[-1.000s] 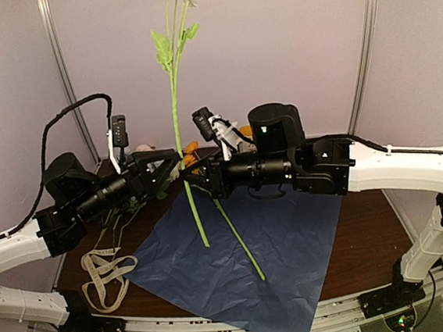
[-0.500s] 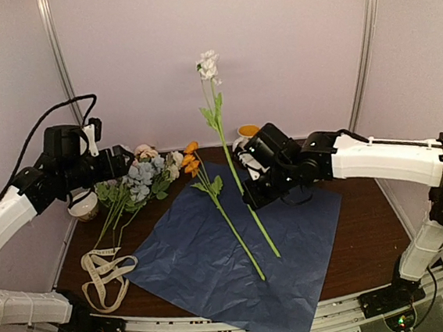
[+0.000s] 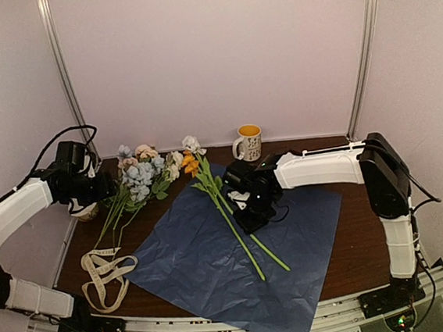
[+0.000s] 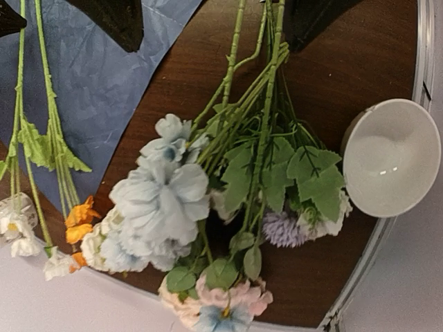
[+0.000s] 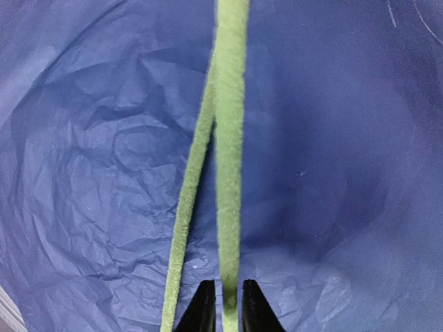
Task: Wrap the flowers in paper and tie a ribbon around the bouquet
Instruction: Place the fake flower on the flattened wrapping paper, then pick up the fake flower from the corner of the board.
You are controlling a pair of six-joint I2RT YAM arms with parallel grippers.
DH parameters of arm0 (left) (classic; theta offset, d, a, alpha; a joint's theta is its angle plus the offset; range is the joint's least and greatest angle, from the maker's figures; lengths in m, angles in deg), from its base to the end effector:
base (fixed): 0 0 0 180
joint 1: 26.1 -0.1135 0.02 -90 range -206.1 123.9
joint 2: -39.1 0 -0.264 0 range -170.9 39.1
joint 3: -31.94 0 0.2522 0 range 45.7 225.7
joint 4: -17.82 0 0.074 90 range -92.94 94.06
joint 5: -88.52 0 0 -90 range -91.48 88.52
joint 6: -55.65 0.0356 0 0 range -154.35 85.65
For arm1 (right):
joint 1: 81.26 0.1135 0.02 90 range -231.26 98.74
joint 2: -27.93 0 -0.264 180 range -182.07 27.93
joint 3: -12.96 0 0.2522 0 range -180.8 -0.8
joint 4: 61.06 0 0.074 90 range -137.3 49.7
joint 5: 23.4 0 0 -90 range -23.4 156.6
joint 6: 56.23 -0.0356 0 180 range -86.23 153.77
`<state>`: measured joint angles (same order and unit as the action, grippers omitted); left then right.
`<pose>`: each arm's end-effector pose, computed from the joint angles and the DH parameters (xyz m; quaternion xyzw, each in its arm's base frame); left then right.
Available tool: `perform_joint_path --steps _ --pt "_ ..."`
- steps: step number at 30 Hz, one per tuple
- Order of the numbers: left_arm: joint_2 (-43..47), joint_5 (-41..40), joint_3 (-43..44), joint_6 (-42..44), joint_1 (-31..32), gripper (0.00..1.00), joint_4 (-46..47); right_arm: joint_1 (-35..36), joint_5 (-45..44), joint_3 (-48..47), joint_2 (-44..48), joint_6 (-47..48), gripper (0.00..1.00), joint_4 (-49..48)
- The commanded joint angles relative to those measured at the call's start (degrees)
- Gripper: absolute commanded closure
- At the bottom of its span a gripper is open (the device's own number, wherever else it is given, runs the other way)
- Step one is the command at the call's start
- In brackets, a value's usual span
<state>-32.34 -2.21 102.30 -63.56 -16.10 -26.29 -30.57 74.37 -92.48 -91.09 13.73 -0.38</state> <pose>0.2614 -0.0456 0.2813 -0.1567 0.9111 -0.1223 0.3610 0.2642 0.3302 0.1800 -0.2702 0.9507 0.1338 0.0726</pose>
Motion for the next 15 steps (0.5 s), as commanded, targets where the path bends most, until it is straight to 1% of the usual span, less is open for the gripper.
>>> perform_joint_path --steps 1,3,5,11,15 --pt "-4.8 3.3 -1.2 1.2 -4.0 0.33 0.5 -1.6 3.4 -1.5 0.8 0.7 0.76 -0.8" --pt "-6.4 3.1 -0.7 2.0 -5.5 0.39 -0.1 -2.1 3.6 -1.5 1.4 1.6 0.67 -0.6" --pt "-7.3 2.5 -0.7 2.5 -6.1 0.45 -0.3 -2.3 3.9 -1.4 2.3 2.6 0.64 -0.1" --pt "-10.6 2.8 -1.1 3.2 -6.8 0.56 -0.4 -2.3 3.8 -0.2 5.6 4.2 0.62 -0.3" --pt "-14.7 4.3 0.6 4.5 -6.8 0.60 -0.7 -2.5 3.0 0.6 6.1 4.2 0.62 -0.8"
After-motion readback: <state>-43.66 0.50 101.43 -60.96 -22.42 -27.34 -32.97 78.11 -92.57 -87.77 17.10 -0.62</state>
